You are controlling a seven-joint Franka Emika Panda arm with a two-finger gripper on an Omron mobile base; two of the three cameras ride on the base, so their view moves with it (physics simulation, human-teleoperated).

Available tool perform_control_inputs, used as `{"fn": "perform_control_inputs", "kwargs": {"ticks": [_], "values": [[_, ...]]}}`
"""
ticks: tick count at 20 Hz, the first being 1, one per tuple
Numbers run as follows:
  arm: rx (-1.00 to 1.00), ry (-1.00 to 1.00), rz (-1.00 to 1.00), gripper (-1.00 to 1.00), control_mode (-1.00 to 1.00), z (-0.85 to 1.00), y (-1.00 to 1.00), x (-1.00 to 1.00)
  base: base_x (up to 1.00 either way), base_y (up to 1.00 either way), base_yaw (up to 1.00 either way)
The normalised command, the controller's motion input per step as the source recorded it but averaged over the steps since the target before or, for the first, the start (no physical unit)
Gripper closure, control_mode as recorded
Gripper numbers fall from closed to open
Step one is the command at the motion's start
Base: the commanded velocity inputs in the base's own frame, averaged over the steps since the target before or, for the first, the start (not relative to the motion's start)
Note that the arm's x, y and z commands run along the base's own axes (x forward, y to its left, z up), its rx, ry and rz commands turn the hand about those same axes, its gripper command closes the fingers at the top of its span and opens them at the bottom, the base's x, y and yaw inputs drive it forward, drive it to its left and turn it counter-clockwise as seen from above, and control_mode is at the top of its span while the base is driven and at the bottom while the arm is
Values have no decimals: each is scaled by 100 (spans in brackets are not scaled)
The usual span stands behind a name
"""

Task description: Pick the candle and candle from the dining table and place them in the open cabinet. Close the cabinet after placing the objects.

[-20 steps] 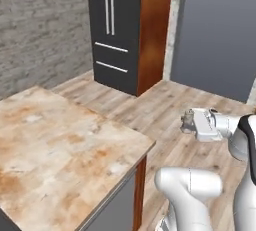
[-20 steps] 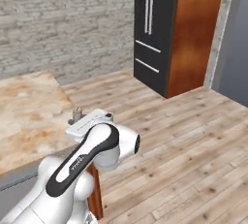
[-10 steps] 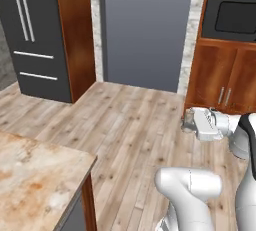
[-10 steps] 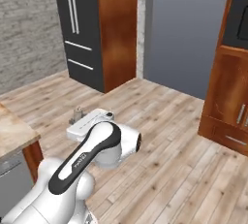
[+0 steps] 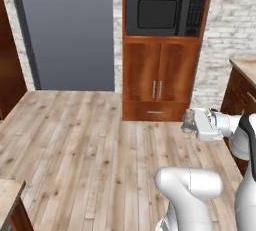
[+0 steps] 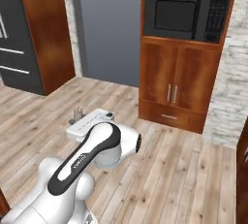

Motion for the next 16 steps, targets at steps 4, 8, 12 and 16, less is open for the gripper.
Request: {"fn": "perform_control_inputs", "kwargs": {"ticks": [4,8,12,16], "values": [[0,0,0,100,100,0,0,0,2,-75,-44],[0,0,0,100,100,0,0,0,20,-49,-46],[0,0,0,100,100,0,0,0,25,-41,-44],[0,0,0,100,100,0,0,0,38,-18,-36]]}}
